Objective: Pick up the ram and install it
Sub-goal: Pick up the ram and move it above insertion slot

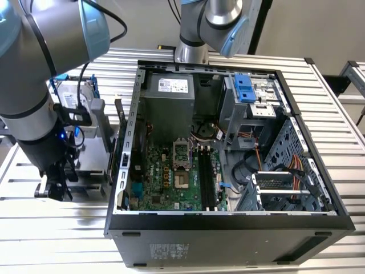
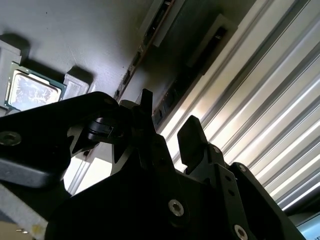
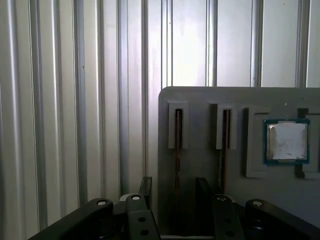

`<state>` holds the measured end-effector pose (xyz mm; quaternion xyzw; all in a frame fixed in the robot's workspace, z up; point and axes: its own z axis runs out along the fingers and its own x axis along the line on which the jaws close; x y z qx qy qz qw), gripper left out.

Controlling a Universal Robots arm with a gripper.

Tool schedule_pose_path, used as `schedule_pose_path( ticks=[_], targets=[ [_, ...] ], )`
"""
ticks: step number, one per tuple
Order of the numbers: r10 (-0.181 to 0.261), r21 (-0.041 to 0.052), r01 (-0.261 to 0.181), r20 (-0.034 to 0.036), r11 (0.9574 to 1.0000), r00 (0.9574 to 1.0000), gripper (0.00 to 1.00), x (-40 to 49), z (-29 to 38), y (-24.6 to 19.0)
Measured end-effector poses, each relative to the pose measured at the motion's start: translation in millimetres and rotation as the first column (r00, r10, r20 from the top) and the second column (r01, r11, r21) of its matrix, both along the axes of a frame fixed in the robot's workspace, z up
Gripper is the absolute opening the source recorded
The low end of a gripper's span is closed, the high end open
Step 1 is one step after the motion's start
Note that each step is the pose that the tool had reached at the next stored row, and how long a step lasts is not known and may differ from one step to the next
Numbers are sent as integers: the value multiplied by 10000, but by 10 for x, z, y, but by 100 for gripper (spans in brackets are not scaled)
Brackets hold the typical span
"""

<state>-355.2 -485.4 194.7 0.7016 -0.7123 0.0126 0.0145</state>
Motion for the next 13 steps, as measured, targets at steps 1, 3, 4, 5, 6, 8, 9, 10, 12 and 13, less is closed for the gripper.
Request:
schedule_pose_path(
  ticks=[1, 3, 4, 5, 6, 8, 9, 10, 12, 13],
  targets=[
    [-1, 1, 1, 8, 10000, 10000, 100, -2, -5, 1],
    [-1, 1, 1, 28, 10000, 10000, 100, -7, -16, 1],
    [-1, 2, 1, 34, 10000, 10000, 100, -9, -20, 1],
    [0, 1, 0, 38, 10000, 10000, 100, -10, -23, 0],
    [-1, 0, 1, 39, 10000, 10000, 100, -11, -24, 1],
    [-1, 0, 1, 42, 10000, 10000, 100, -12, -27, 1],
    [-1, 0, 1, 41, 10000, 10000, 100, -13, -27, 1],
    [-1, 0, 1, 42, 10000, 10000, 100, -13, -29, 0],
    [-2, 0, 2, 42, 10000, 10000, 100, -13, -32, 1],
    [-2, 0, 2, 41, 10000, 10000, 100, -13, -32, 1]
  ],
)
